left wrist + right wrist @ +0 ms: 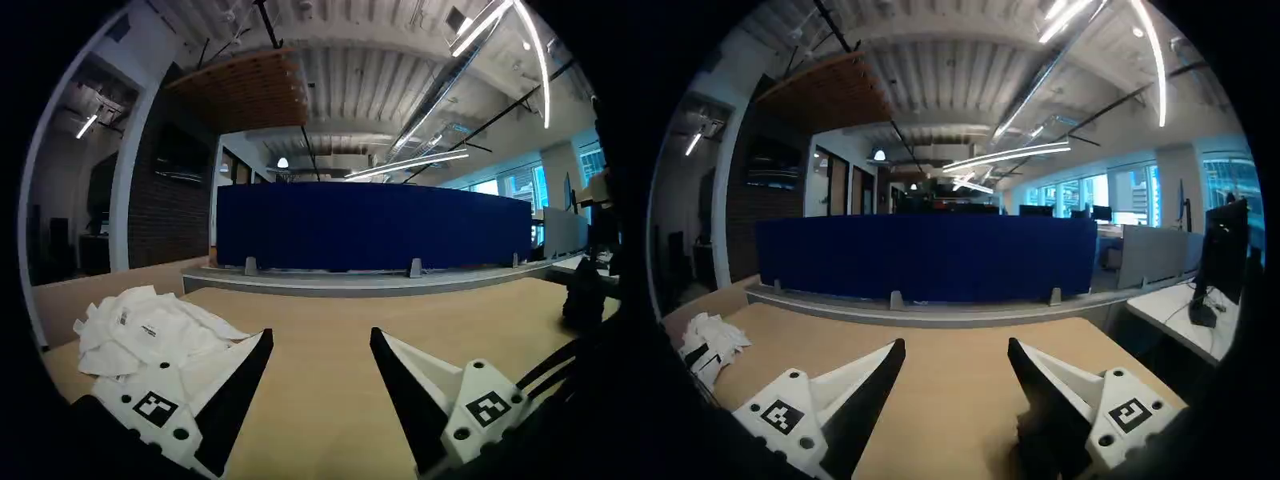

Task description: Fold towel

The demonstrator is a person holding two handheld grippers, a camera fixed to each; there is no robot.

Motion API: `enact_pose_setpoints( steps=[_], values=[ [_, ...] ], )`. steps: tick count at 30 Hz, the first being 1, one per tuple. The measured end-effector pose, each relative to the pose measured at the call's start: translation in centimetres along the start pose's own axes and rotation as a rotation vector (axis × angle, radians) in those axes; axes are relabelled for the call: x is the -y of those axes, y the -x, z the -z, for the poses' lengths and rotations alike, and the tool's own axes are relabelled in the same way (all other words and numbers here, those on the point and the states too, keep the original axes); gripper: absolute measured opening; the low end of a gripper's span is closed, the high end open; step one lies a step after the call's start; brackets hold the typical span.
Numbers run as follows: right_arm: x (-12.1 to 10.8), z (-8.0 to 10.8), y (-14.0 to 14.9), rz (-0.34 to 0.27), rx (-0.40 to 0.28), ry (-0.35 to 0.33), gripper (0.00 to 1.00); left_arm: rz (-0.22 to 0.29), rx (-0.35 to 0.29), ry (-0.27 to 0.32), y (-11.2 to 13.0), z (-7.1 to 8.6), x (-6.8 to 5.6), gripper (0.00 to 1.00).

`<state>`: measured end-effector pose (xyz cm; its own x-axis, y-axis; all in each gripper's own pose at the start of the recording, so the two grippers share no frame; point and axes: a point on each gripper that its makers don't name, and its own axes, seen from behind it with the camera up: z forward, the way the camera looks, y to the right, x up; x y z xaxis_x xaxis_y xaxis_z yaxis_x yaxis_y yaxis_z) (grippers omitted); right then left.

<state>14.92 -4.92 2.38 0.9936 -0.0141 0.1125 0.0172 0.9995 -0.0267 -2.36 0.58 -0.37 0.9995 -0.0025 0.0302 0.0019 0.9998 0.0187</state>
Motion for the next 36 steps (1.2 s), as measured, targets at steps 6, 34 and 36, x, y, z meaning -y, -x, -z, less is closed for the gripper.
enact_pose_setpoints(
  steps=[6, 34, 36],
  values=[
    [0.1, -0.1, -0.5, 0.018, -0.004, -0.01, 1.0, -0.009, -0.002, -0.001, 0.4, 0.1, -0.2, 0.9],
    [-2.8, 0.4, -0.8, -0.014, -0.043, 0.005, 1.0, -0.024, -0.003, 0.001, 0.4, -0.1, -0.6, 0.94],
    [-3.4, 0.5, -1.0, -0.008, -0.049, 0.008, 1.0, -0.024, -0.003, 0.001, 0.4, -0.1, -0.6, 0.94]
  ],
)
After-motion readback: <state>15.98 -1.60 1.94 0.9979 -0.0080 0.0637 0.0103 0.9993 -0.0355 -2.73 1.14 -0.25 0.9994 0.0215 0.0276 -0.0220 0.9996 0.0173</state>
